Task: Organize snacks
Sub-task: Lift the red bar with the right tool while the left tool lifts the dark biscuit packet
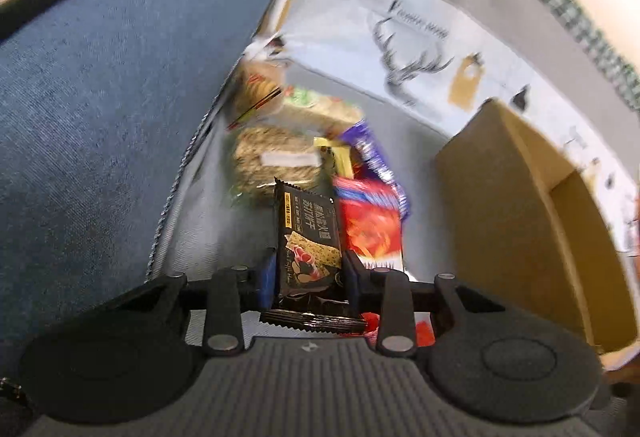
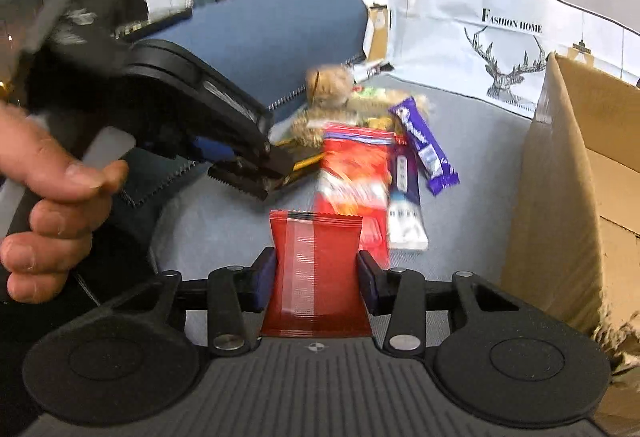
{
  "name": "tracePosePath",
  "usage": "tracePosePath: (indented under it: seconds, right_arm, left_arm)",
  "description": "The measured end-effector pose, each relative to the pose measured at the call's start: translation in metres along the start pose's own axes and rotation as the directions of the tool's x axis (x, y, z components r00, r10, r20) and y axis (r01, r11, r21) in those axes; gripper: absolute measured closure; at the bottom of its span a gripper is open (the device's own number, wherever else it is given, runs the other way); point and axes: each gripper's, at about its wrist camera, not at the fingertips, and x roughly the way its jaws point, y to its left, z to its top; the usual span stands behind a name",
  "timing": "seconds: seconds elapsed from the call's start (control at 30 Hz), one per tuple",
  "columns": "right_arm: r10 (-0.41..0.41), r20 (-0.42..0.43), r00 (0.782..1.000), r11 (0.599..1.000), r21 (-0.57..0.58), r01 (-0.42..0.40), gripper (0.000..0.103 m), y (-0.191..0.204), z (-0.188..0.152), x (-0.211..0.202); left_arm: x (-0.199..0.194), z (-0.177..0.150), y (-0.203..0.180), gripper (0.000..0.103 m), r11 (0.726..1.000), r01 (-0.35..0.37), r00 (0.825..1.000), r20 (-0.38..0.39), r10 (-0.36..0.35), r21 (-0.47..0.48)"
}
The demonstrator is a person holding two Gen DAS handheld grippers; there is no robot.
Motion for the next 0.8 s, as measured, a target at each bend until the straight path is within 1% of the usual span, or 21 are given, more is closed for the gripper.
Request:
tracePosePath:
  seconds: [0.03, 0.1, 0.2, 0.23, 0.37, 0.43, 0.5, 0.57, 0.67, 0.8]
  right_arm:
    - [0.001, 0.0, 1.0, 1.0, 0.007, -0.001, 0.058, -0.001, 0.001, 0.001]
    - [-0.002, -0.018, 1.0, 1.0, 0.017, 0.003, 0.058, -0.001, 0.0, 0.005]
    - [-0.028, -0.068, 0.997, 1.0, 0.008, 0.029, 0.058, -0.002, -0.004, 0.014]
    - [-0.033, -0.084, 0.996, 0.999, 0.005, 0.034, 0.058, -0.002, -0.006, 0.017]
    - [-0.047, -0.145, 0.988, 0.999, -0.002, 0.047, 0.052, -0.003, -0.013, 0.025]
    - [-0.05, -0.158, 0.986, 0.999, 0.001, 0.051, 0.052, -0.004, -0.014, 0.027]
    - [-0.049, -0.16, 0.986, 0.999, 0.009, 0.051, 0.052, -0.005, -0.013, 0.027]
    - [-0.046, -0.162, 0.986, 0.999, 0.016, 0.049, 0.052, -0.006, -0.013, 0.028]
    - [-0.042, -0.175, 0.984, 0.999, 0.022, 0.046, 0.052, -0.007, -0.013, 0.03]
    - [-0.043, -0.18, 0.983, 0.999, 0.013, 0.046, 0.05, -0.005, -0.014, 0.03]
  left_arm:
    - [0.002, 0.002, -0.001, 0.065, 1.0, 0.01, 1.0, -0.014, -0.01, 0.002]
    - [0.01, 0.004, -0.002, 0.066, 1.0, 0.025, 0.997, -0.069, -0.024, 0.005]
    - [0.024, 0.006, -0.006, 0.065, 0.999, 0.049, 0.988, -0.151, -0.045, 0.02]
    - [0.029, 0.005, -0.008, 0.065, 0.999, 0.039, 0.983, -0.178, -0.034, 0.027]
    - [0.046, 0.006, -0.007, 0.066, 1.0, -0.011, 0.971, -0.238, 0.016, 0.024]
    - [0.05, 0.005, -0.007, 0.066, 1.0, -0.017, 0.967, -0.253, 0.02, 0.017]
    - [0.053, 0.005, -0.008, 0.062, 1.0, -0.016, 0.965, -0.263, 0.022, 0.024]
    - [0.055, 0.005, -0.007, 0.06, 0.999, -0.014, 0.964, -0.265, 0.024, 0.038]
    - [0.058, 0.002, -0.01, 0.056, 0.997, -0.024, 0.961, -0.275, 0.042, 0.07]
    - [0.064, -0.001, -0.021, 0.05, 0.989, -0.038, 0.956, -0.282, 0.078, 0.143]
